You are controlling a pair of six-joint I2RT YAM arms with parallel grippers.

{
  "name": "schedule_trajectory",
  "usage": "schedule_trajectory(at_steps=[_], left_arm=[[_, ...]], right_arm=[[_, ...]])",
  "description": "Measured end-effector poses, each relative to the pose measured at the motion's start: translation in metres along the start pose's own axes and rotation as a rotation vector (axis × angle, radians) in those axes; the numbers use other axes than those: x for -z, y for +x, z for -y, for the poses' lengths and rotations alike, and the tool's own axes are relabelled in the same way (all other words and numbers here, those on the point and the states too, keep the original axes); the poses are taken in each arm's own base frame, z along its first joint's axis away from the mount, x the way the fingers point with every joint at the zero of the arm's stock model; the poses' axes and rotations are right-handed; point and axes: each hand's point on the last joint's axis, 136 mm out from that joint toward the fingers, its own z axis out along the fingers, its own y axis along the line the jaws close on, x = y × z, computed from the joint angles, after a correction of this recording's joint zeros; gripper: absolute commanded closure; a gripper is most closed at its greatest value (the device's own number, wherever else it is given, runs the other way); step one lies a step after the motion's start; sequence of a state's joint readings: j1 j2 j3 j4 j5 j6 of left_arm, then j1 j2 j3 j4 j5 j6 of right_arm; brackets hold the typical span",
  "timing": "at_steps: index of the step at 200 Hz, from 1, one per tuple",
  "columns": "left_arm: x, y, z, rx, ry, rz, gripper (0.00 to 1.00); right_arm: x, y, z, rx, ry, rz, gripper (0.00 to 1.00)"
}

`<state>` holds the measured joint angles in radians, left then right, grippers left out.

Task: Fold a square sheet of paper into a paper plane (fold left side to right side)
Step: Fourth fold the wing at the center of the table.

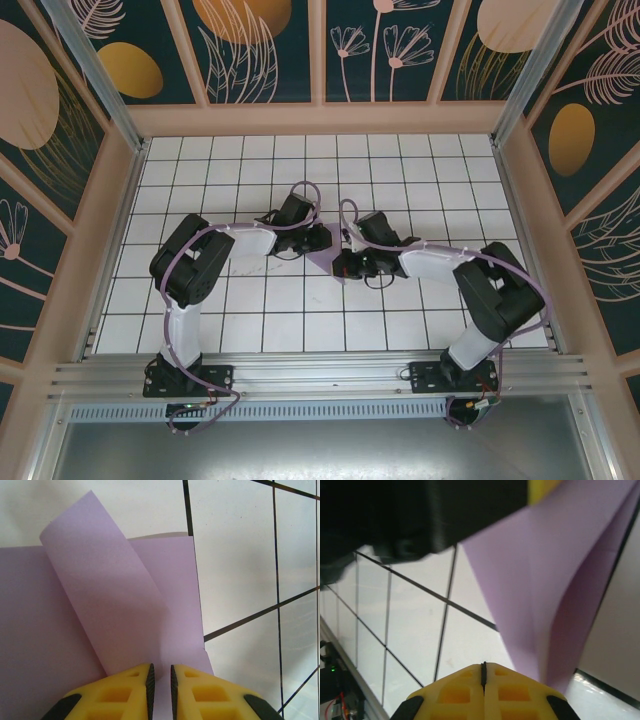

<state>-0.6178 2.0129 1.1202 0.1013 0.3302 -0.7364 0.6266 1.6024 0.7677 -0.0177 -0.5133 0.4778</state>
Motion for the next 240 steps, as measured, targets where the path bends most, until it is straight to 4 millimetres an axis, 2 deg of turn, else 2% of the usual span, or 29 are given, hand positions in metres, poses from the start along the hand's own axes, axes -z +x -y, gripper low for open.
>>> schedule_trajectory(at_steps=[39, 71, 163, 240], left_arm=[[0.000, 0.000, 0.000, 0.000, 0.000, 0.000, 0.79], [0.000, 0.000, 0.000, 0.000, 0.000, 0.000, 0.79], [0.000, 0.000, 0.000, 0.000, 0.000, 0.000, 0.79], [0.000, 0.000, 0.000, 0.000, 0.000, 0.000, 0.79]], right_arm=[[0.005, -0.014, -0.013, 0.019, -0.030, 0.039, 1.00], [0.001, -0.024, -0.016, 0.014, -0.032, 0.050, 1.00], [-0.012, -0.031, -0.004, -0.007, 0.016, 0.051, 1.00], [-0.022, -0.021, 0.016, -0.043, 0.082, 0.010, 1.00]])
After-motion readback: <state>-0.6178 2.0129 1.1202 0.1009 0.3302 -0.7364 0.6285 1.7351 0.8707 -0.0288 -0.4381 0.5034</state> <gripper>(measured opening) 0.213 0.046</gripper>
